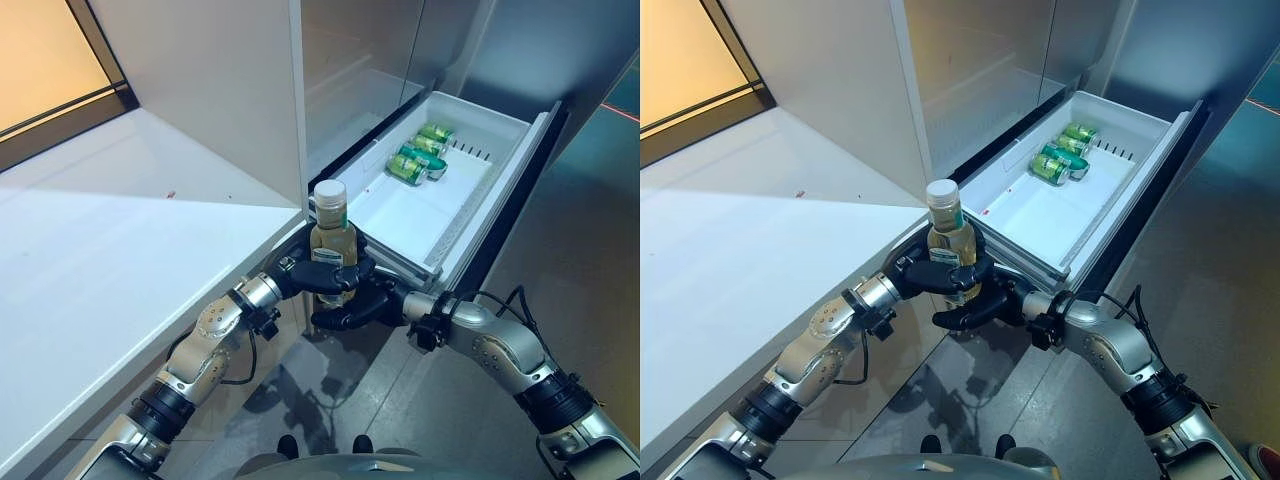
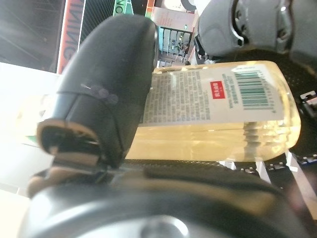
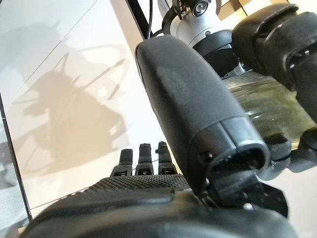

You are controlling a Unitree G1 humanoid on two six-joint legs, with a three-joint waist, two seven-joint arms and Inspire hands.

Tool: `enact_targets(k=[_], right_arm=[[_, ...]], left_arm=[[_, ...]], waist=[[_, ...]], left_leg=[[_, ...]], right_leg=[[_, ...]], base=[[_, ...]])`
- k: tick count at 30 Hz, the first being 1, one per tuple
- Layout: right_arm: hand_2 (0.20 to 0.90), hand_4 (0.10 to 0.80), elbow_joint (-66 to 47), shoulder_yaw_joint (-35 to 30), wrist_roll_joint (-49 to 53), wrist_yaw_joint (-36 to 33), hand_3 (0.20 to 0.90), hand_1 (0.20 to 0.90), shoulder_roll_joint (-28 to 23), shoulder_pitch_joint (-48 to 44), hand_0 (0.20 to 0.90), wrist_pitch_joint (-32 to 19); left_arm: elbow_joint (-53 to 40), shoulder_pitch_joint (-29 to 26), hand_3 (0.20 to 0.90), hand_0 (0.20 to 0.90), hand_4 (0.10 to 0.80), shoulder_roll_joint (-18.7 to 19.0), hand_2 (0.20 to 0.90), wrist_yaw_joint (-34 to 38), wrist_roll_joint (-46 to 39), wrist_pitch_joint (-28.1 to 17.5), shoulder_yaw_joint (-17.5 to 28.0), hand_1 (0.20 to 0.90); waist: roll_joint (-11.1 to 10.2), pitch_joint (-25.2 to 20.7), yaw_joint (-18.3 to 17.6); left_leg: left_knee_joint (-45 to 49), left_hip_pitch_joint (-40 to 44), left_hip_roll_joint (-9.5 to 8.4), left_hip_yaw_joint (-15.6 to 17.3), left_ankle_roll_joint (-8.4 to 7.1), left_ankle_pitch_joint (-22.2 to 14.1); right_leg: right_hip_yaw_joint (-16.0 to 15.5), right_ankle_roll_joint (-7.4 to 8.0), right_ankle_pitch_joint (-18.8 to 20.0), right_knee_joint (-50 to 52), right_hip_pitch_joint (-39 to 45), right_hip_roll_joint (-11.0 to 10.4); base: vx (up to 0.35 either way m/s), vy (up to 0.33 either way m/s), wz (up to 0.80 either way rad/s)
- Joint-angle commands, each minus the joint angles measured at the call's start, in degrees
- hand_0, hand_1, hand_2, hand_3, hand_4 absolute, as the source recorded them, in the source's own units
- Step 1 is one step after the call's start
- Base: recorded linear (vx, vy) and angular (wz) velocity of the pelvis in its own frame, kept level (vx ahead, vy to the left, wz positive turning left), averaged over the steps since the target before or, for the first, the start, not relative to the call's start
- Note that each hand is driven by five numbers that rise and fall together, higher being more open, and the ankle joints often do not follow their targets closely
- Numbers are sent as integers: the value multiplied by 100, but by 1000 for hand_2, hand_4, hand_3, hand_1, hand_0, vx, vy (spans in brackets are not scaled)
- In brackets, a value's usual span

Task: Put drinks into fridge and close the fridge

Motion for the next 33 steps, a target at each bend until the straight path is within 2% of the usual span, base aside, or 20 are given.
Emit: enact_targets(k=[1, 8, 9, 10, 11, 12, 13, 33], right_arm=[[900, 800, -402, -88, 698, 166, 900, 900, 555, -738, 900, -725], [900, 800, -222, -55, 849, 14, 900, 900, 563, -815, 900, -570], [853, 745, -209, -50, 846, 37, 845, 853, 568, -800, 853, -534], [589, 438, -196, -27, 841, 51, 538, 589, 576, -780, 589, -516], [429, 251, -185, -1, 830, 61, 351, 429, 595, -765, 429, -512], [399, 215, -176, 19, 793, 72, 315, 399, 610, -756, 399, -521], [300, 100, -174, 30, 808, 83, 200, 300, 620, -756, 300, -506], [300, 100, -132, 170, 750, -16, 200, 300, 763, -876, 300, -628]], left_arm=[[-39, -562, 200, 300, 100, -353, 300, -186, -27, -773, -29, 300], [177, -546, 200, 300, 100, -373, 300, -291, -111, -834, -59, 300], [183, -539, 200, 300, 100, -388, 300, -314, -106, -829, -74, 300], [183, -536, 200, 300, 100, -405, 300, -338, -93, -815, -111, 300], [180, -533, 200, 300, 100, -422, 300, -354, -68, -797, -146, 300], [186, -526, 200, 300, 100, -426, 300, -370, -59, -805, -170, 300], [184, -527, 200, 300, 100, -431, 300, -375, -51, -792, -184, 300], [360, -536, 200, 300, 100, -513, 300, -253, 244, -877, -459, 300]], waist=[[-93, -466, 81], [-96, -470, 89], [-95, -469, 87], [-96, -469, 88], [-98, -464, 89], [-97, -464, 86], [-95, -462, 85], [-83, -465, 82]], left_leg=[[288, -79, -347, 111, 342, -681], [316, -81, -348, 102, 348, -688], [314, -77, -348, 101, 348, -686], [317, -74, -349, 100, 348, -689], [322, -71, -353, 94, 351, -693], [323, -67, -352, 94, 351, -695], [323, -65, -351, 94, 351, -695], [309, -81, -365, 75, 350, -680]], right_leg=[[11, 347, -280, 584, -353, 53], [-1, 333, -307, 627, -358, 54], [-3, 330, -307, 625, -353, 55], [-7, 329, -308, 620, -342, 53], [-9, 326, -314, 620, -334, 53], [-10, 326, -314, 624, -335, 53], [-9, 326, -315, 625, -335, 53], [-1, 331, -298, 568, -331, 53]], base=[[0, 0, 0], [0, 0, 0], [0, 0, 0], [0, 0, 0], [0, 0, 0], [0, 0, 0], [0, 0, 0], [0, 0, 0]])
